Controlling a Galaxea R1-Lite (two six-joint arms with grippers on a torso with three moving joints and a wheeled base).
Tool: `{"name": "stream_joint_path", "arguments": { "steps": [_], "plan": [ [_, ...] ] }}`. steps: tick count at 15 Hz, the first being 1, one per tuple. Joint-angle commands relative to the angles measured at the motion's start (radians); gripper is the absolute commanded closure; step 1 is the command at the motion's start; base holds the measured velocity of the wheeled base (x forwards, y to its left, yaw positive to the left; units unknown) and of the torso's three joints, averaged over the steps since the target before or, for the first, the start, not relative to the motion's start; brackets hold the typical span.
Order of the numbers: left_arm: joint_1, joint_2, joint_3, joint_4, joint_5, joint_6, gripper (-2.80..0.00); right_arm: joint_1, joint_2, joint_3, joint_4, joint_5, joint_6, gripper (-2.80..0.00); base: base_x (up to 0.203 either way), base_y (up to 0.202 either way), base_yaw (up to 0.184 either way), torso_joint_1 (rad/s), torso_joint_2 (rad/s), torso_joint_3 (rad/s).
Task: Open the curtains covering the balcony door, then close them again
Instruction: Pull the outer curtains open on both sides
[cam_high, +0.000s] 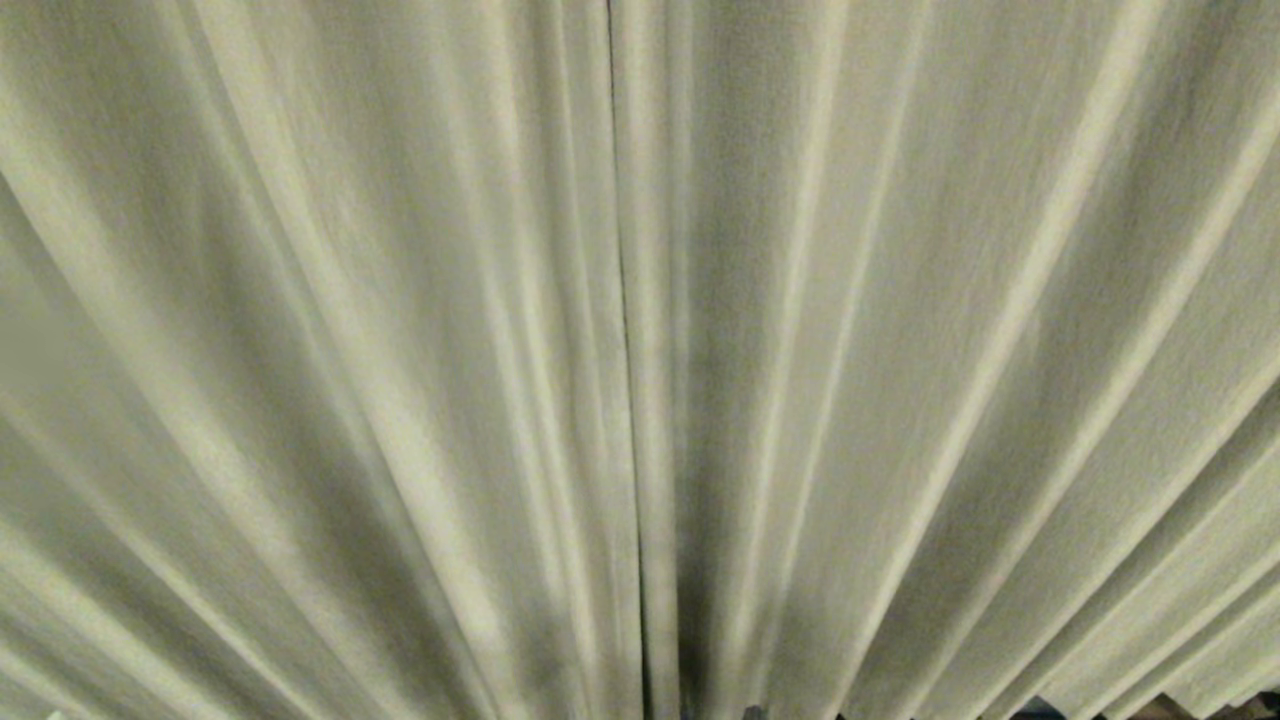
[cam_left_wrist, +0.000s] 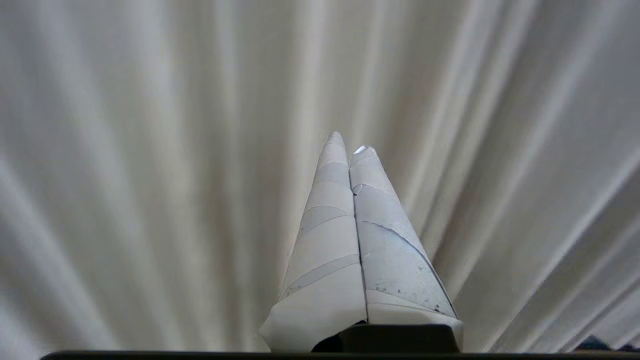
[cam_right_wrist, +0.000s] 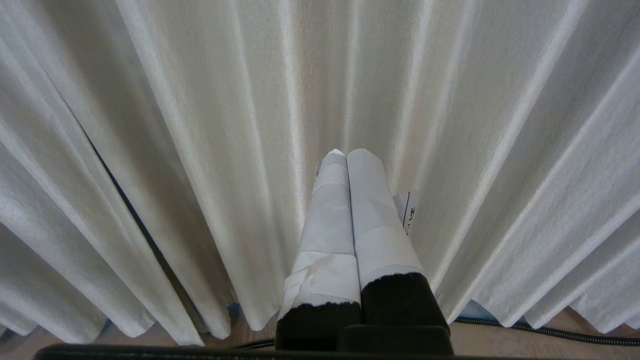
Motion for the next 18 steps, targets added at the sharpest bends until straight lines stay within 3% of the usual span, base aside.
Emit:
{"name": "stream_joint_path", "arguments": {
  "steps": [1,8,14,18],
  "plan": [
    [0.0,0.003,-0.042,0.003,-0.011,-0.001,0.0,0.0,0.0,0.0,-0.001,0.001,0.0,0.0,0.0,0.0,0.0,0.0,0.0,0.0],
    [-0.003,0.232,-0.284,0.028,-0.021,-0.001,0.0,0.0,0.0,0.0,-0.001,0.001,0.0,0.0,0.0,0.0,0.0,0.0,0.0,0.0],
    [-0.003,0.498,-0.495,0.014,-0.176,-0.002,0.0,0.0,0.0,0.0,-0.001,0.001,0.0,0.0,0.0,0.0,0.0,0.0,0.0,0.0],
    [-0.038,0.675,-0.579,-0.085,-0.236,-0.006,0.0,0.0,0.0,0.0,-0.001,0.001,0.0,0.0,0.0,0.0,0.0,0.0,0.0,0.0]
  ]
}}
